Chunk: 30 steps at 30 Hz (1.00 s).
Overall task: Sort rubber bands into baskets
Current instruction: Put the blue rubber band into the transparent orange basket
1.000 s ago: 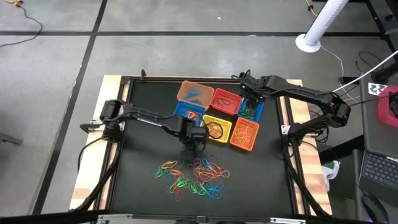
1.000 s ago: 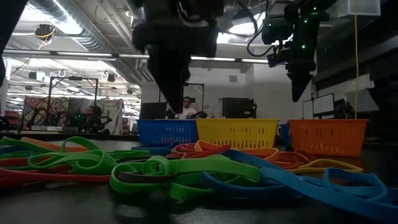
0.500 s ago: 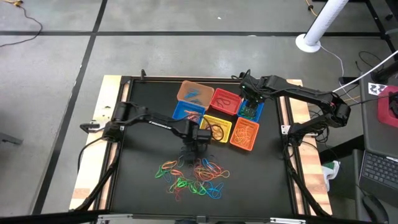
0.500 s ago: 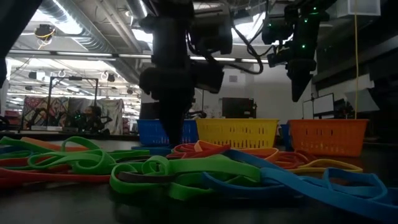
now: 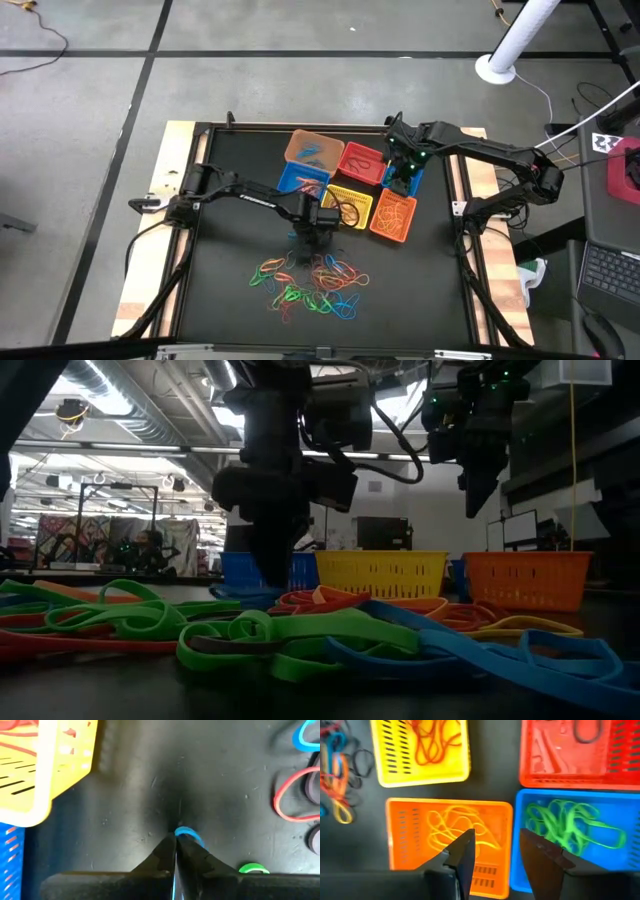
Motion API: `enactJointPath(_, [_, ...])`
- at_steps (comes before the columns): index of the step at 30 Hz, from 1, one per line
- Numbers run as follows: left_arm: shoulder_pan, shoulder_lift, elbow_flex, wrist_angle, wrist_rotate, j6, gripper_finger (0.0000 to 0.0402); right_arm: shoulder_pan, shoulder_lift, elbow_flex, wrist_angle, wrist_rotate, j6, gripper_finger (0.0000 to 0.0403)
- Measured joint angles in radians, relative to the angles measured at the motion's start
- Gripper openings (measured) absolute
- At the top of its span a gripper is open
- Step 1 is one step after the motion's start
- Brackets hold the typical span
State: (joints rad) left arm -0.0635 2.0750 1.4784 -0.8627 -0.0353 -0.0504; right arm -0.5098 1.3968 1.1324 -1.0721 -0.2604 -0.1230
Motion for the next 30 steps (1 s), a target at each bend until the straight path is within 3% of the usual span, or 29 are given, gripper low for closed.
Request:
enactJointPath(6, [0.001,-0.028,0.012,-0.049,0.0,0.054,0.0004,0.002,0.0,0.0,0.0,-0.022,0.061,0.0154])
enactJointPath(11, [0.014,-0.106,0.034,-0.074,-0.003,0.098,0.0003,0.07,0.0,0.0,0.005,-0.032,0.071,0.0154])
enactJointPath(22, [0.144,-0.368,0.035,-0.033,-0.139,0.182,0.0001,0.418,0.0,-0.003,0.097,-0.031,0.183,0.0154])
enactJointPath(30, [0.321,-0.422,0.035,0.156,-0.157,0.302,0.0001,0.65,0.0,-0.003,0.193,0.138,0.313,0.0154])
